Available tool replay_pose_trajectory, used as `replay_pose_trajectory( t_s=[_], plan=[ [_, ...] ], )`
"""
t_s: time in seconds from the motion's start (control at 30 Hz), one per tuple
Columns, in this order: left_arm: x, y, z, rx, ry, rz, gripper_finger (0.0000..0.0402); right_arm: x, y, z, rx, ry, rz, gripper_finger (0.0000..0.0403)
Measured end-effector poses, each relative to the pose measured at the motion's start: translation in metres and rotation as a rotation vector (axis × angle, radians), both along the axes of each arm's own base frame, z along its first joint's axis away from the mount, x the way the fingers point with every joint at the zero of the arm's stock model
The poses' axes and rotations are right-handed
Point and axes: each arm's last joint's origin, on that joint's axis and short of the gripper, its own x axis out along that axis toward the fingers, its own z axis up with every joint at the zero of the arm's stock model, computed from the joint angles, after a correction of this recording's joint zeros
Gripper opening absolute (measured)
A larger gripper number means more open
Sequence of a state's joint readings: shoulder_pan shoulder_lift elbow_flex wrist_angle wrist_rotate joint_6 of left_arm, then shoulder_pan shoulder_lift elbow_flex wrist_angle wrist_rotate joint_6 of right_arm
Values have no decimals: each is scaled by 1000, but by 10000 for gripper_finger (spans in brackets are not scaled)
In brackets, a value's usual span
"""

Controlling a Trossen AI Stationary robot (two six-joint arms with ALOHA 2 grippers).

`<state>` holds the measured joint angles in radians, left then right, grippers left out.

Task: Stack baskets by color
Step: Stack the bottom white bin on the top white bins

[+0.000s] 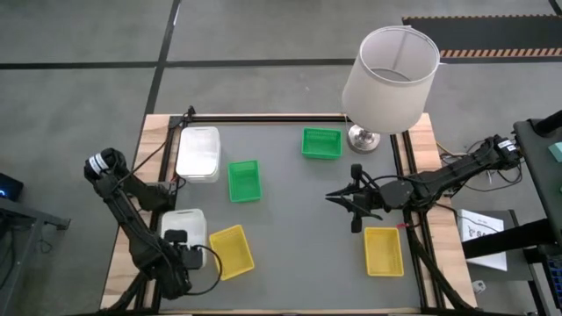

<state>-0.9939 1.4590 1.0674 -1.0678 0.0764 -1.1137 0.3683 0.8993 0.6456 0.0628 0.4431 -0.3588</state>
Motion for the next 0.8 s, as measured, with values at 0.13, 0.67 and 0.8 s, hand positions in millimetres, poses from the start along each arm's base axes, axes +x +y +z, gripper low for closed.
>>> replay_pose_trajectory(
  t_s=[0.13,0.67,0.8],
  plan=[
    [1,-1,-19,-37,-34,-2,186,0,0,0,-1,2,0,27],
    [0,0,-37,-75,-58,-73,10,0,0,0,1,2,-1,27],
    [3,-5,-26,-105,-80,-74,2,0,0,0,3,2,-2,27]
  ],
)
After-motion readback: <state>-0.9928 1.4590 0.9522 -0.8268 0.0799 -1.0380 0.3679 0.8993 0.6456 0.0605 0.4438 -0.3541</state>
